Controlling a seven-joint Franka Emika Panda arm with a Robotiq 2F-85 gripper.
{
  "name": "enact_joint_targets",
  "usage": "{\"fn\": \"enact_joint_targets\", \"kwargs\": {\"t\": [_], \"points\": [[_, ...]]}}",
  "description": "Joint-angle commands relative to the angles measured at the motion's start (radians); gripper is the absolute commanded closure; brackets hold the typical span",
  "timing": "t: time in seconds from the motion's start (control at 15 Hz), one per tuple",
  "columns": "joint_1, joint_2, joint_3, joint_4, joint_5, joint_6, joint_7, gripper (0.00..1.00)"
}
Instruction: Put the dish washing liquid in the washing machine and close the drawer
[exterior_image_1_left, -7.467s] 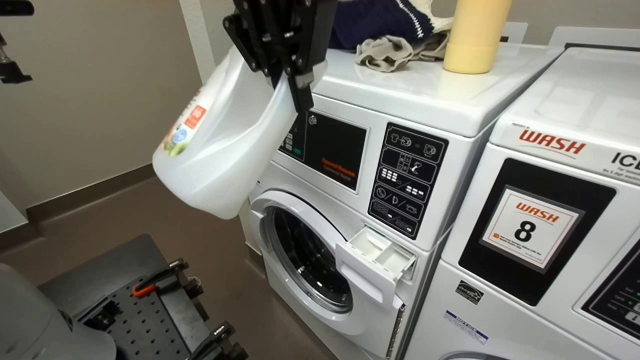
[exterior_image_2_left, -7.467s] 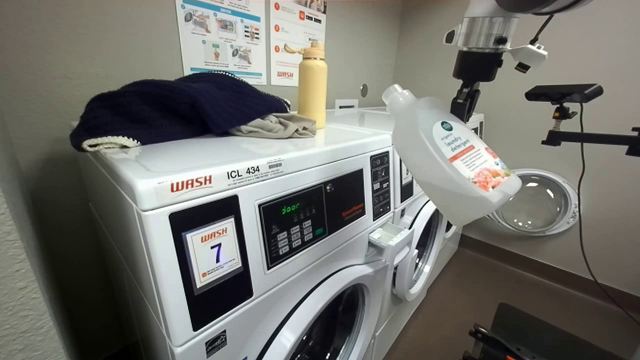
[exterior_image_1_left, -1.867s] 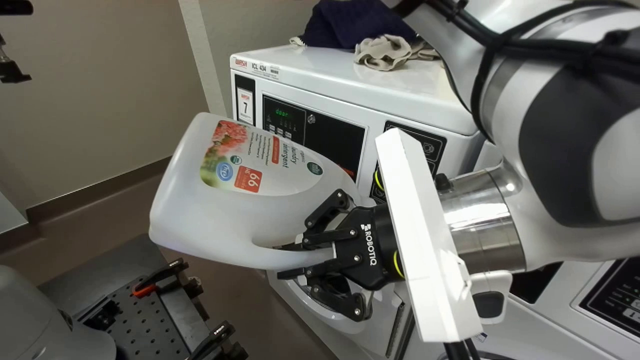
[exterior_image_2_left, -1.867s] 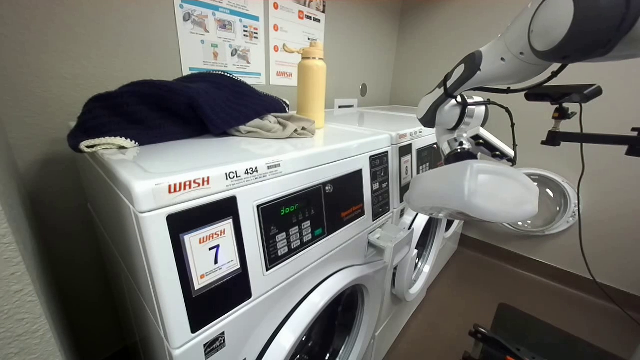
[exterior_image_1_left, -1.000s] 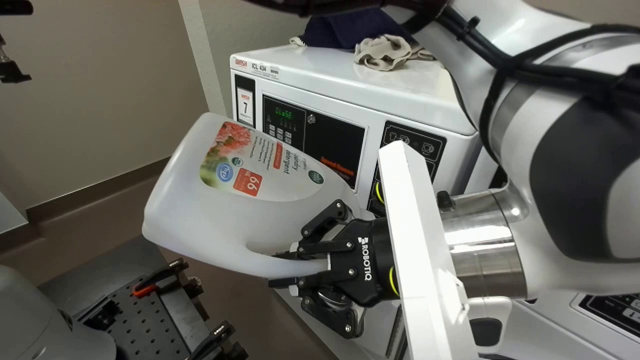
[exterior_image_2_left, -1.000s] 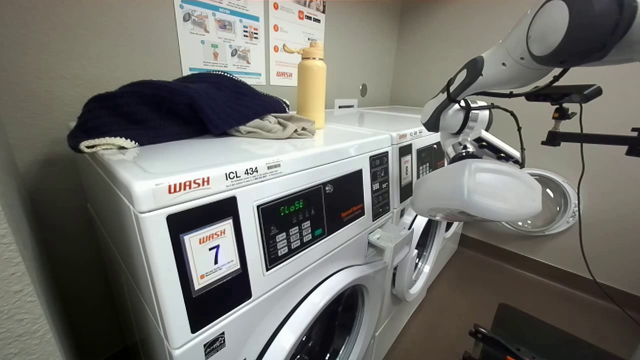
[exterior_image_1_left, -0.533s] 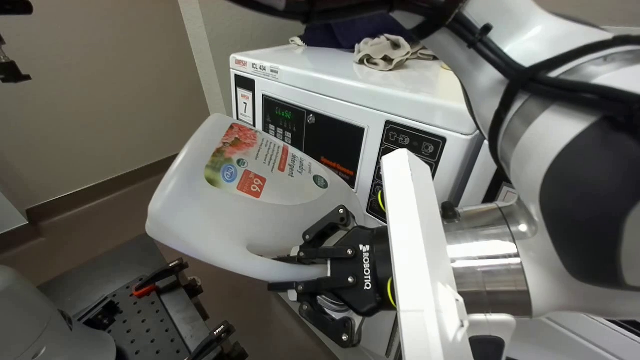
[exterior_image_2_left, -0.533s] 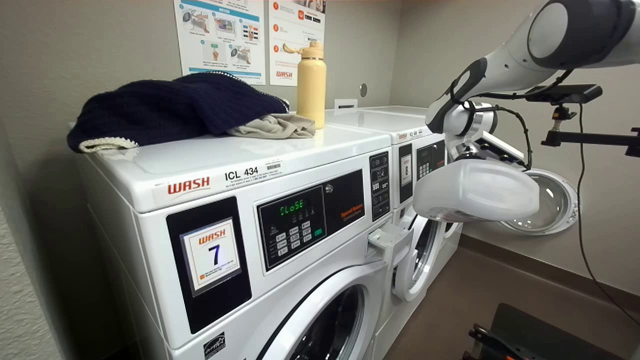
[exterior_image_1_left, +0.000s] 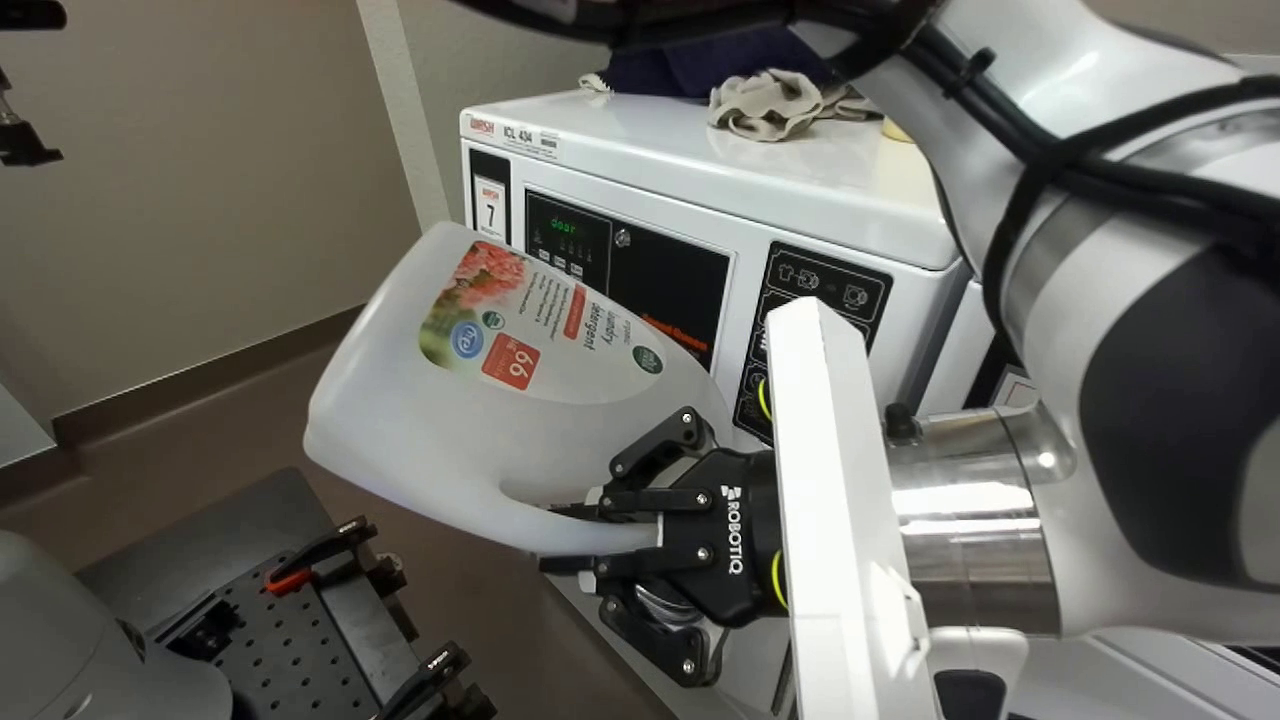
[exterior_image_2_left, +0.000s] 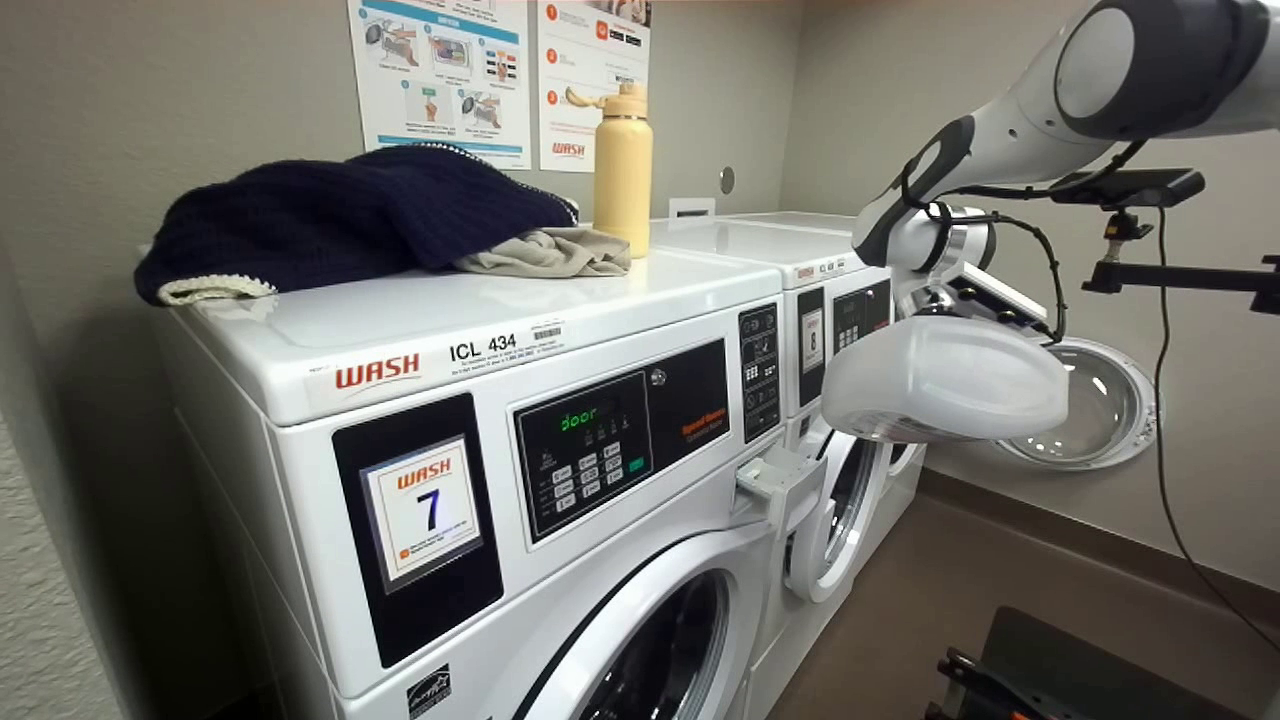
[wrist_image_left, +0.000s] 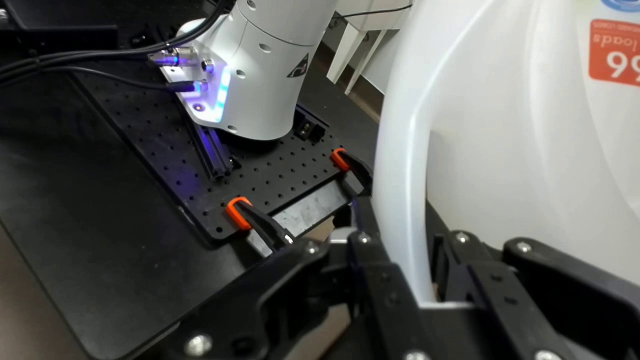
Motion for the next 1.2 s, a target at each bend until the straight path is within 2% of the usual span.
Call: {"fn": "enact_joint_targets", "kwargs": {"t": [0.0, 0.73, 1.13], "points": [[0.016, -0.054, 0.021, 0.008, -0.028, -0.036, 0.013, 0.90], [0.166, -0.220, 0.071, -0.007, -0.210, 0.039, -0.030, 0.90], [0.238, -0.372, 0.094, -0.028, -0.322, 0.129, -0.056, 0.90]]}}
